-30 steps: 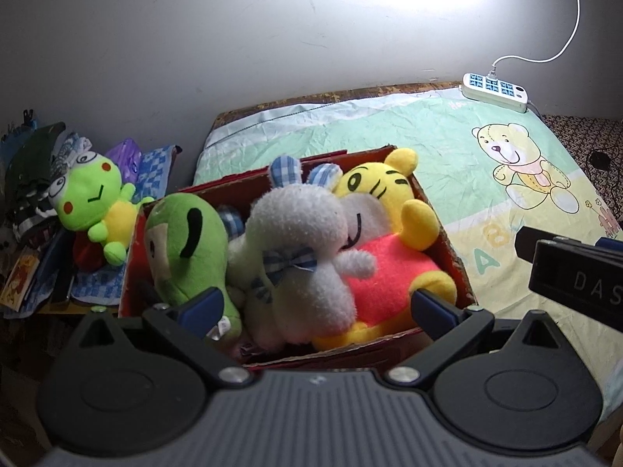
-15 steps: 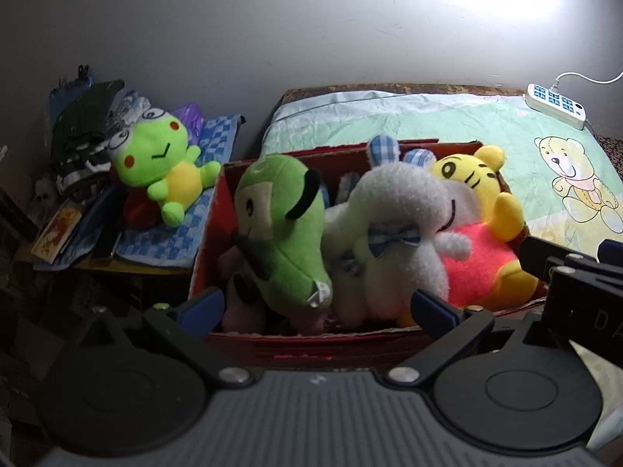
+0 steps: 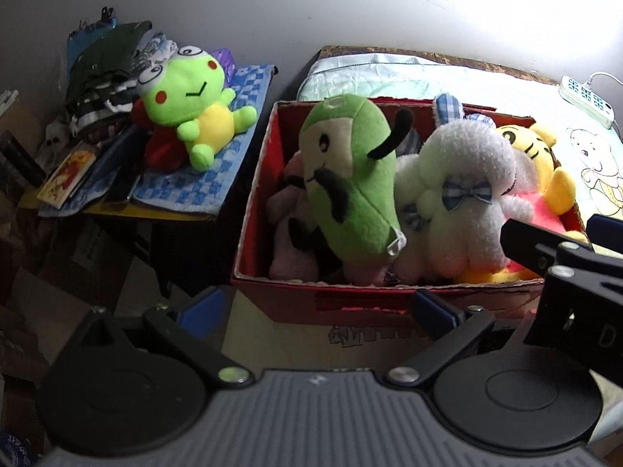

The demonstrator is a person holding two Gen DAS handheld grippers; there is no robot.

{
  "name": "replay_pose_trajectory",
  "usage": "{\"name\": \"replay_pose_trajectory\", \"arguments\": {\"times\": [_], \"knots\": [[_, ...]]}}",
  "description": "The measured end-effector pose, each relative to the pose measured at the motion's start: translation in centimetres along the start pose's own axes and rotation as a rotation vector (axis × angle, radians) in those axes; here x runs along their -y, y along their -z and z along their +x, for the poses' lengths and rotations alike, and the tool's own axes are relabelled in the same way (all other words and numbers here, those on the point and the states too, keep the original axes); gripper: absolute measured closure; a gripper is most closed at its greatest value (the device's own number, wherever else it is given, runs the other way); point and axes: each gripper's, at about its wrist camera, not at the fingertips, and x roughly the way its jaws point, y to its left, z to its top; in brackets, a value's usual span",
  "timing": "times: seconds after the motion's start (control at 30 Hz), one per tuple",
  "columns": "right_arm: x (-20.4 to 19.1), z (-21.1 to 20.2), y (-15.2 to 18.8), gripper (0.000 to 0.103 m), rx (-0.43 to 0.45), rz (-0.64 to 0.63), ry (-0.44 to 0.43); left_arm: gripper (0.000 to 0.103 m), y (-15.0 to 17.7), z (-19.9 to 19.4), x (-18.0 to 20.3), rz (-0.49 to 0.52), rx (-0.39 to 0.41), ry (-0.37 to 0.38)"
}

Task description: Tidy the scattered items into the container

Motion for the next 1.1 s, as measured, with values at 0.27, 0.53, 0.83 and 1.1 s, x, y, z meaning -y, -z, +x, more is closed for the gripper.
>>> {"name": "replay_pose_trajectory", "arguments": {"times": [0.27,0.53,0.83,1.1], "knots": [[-0.7,0.9,-1.1,0.027,0.008,0.018,0.011,0.001,-1.0,0.5,-0.9,0.001,-0.002,0.003],[0.4,2.0,-3.0,0.027,0.047,0.064,0.089,0.001,-3.8,1.4,-0.8,0.024,0.007,0.01],[1.6,3.2,-3.8,0.025,0.015,0.099,0.15,0.001,-6.0,2.8,0.3,0.041,-0.013,0.041],[3.0,3.0,-3.9,0.021,0.004,0.138,0.167,0.001,-6.0,3.2,2.0,0.067,-0.026,0.046]]}}
